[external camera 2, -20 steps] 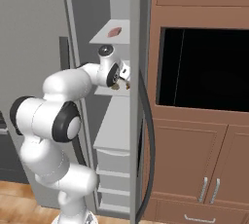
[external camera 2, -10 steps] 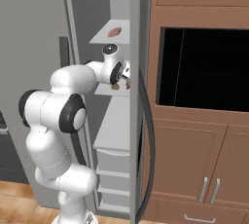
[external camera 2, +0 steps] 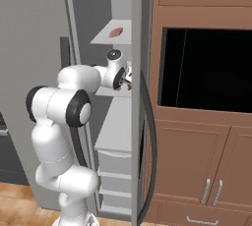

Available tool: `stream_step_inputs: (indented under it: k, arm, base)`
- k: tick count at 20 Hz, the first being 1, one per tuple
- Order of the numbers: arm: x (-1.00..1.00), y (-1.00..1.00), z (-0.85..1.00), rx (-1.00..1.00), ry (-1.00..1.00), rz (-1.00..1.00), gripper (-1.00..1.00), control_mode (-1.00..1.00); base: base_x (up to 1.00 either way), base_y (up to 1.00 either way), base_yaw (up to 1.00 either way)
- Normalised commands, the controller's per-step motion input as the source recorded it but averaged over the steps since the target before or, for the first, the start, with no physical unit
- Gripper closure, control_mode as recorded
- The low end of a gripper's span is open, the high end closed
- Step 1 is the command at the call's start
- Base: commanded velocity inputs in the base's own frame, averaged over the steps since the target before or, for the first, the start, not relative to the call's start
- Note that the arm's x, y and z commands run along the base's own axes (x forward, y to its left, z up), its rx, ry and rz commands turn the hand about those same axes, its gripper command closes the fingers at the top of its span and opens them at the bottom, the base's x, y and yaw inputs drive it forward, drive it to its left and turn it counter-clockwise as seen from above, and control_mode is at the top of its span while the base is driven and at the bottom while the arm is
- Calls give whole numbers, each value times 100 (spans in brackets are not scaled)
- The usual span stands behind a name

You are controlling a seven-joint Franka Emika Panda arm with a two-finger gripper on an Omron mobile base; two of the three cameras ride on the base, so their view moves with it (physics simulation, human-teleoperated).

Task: Take the garlic, chicken drumstick, and steak from the freezer and place them in the bowl on the counter.

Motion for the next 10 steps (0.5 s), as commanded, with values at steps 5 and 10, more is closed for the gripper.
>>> stream_step_inputs:
  k: [5,10]
  arm:
    - [46,-1,-12,0,0,0,-100,-100]
    - [35,-12,-6,0,0,0,-100,-100]
  base:
    - [0,0,0]
    - [0,0,0]
